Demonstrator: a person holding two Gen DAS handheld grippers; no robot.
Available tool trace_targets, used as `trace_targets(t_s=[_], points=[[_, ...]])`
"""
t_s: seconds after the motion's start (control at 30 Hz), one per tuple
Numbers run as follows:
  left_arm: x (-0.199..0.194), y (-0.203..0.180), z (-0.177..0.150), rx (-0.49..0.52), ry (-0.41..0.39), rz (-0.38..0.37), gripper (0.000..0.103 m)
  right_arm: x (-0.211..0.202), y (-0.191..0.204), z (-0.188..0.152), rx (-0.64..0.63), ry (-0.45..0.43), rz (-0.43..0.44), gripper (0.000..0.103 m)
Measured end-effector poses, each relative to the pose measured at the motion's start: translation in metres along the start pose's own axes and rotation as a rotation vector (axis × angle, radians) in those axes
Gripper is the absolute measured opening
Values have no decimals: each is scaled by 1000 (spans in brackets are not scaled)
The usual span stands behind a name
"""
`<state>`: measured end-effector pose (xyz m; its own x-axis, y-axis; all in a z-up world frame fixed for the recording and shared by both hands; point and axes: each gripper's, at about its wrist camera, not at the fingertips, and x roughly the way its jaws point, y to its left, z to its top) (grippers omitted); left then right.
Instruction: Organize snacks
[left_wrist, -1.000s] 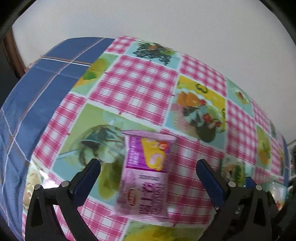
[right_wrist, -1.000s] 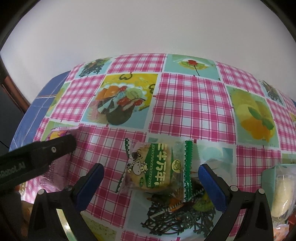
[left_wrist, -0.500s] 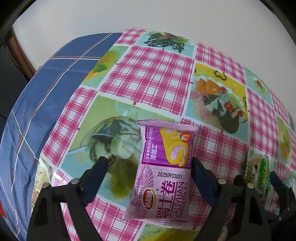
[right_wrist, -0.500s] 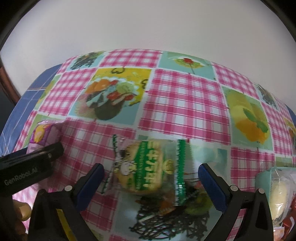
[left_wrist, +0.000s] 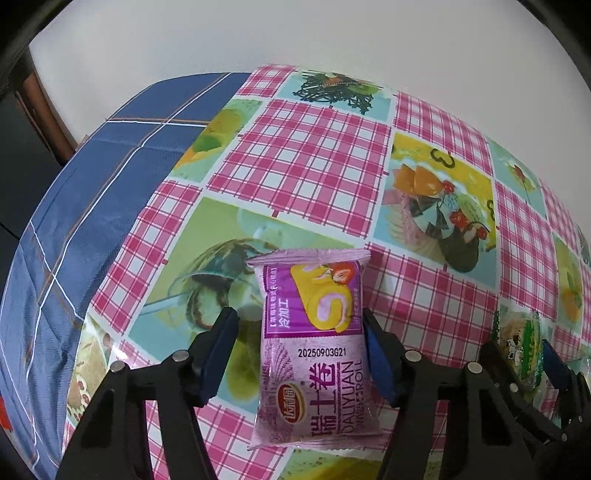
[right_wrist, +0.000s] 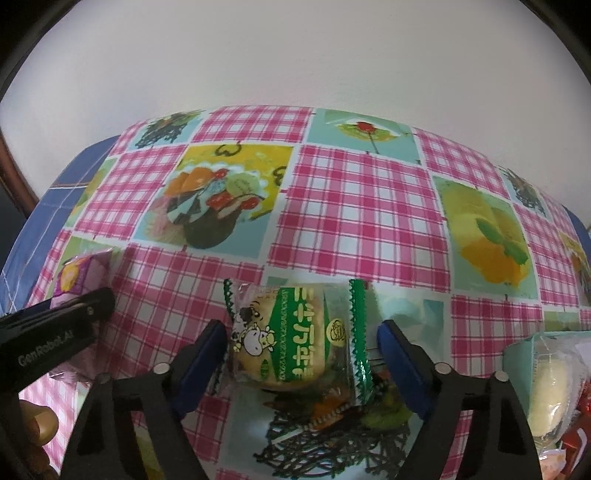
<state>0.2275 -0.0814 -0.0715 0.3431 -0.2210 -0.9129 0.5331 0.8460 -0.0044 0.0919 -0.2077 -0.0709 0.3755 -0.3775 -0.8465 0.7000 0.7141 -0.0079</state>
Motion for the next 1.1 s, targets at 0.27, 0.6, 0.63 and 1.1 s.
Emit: trace_targets(t_s=[0.27,0.6,0.63,1.1], points=[[0,-3,0,-8,-5,2,58,-2,-13,1,42,-1,-19,74],[-2,0,1,-20,5,2,46,-4,-21,3,74,27,-13,69],[-2,0,0,-20,5,2,45,-5,-21,3,78,30,-8,68],[-9,-7,1,-19,20,-43,40,-10,-25,8,96,62,13,59]])
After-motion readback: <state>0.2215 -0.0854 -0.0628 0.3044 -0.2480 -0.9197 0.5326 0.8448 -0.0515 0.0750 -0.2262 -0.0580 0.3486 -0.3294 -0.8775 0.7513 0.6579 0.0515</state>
